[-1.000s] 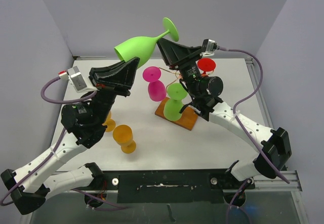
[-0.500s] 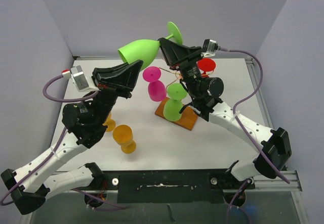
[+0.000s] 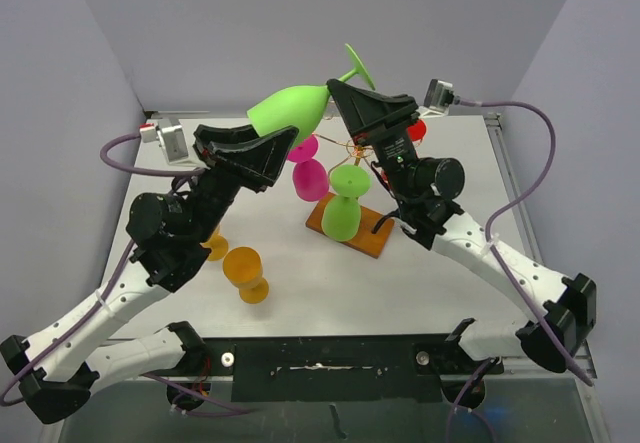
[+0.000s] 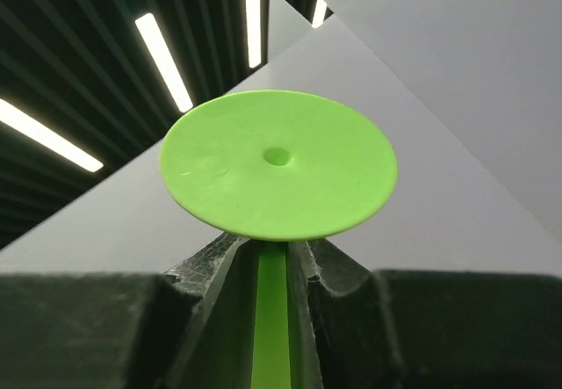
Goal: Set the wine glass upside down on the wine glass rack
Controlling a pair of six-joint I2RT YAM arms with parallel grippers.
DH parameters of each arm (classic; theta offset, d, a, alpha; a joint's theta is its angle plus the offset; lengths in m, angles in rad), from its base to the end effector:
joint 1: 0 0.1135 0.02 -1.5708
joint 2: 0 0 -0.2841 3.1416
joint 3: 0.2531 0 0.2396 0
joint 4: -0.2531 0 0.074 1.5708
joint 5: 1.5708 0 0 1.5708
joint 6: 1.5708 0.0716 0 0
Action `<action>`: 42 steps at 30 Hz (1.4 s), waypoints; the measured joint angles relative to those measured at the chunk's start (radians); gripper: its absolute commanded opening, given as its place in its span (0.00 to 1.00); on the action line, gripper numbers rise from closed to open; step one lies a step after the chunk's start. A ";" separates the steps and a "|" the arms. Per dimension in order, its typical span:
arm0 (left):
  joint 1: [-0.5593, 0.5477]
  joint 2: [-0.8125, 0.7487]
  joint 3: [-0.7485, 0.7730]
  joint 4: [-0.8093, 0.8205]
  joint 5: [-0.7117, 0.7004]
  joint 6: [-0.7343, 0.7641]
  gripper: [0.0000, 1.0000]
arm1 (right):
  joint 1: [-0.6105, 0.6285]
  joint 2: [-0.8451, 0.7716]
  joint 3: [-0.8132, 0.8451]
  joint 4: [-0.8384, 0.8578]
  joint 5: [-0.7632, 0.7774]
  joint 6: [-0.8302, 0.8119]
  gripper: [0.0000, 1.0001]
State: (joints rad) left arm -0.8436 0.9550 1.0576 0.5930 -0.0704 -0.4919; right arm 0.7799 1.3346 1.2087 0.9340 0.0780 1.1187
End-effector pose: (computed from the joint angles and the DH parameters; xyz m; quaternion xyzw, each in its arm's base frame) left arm 0.1315 -0.1402 0.5220 0.0427 0.4225 -0.5488 0.7200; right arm 0.2113 0.2011 0.5252 0.0984 0.3605 0.7456 0.5518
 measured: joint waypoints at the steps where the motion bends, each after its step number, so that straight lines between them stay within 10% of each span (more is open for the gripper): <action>1: 0.000 0.003 0.022 -0.049 -0.008 -0.007 0.42 | 0.000 -0.028 -0.002 -0.040 0.000 -0.042 0.00; 28: -0.005 0.121 0.346 -0.636 0.200 -0.180 0.47 | -0.132 -0.521 0.154 -1.267 -0.122 -0.868 0.00; 42: -0.005 0.286 0.397 -0.641 0.323 -0.283 0.48 | -0.132 -0.653 0.034 -1.465 -0.064 -1.142 0.00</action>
State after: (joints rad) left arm -0.8490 1.2407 1.4551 -0.0479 0.2531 -0.7753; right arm 0.6483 0.6811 1.2430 -0.5312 0.0139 -0.0235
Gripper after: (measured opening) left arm 0.475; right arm 0.156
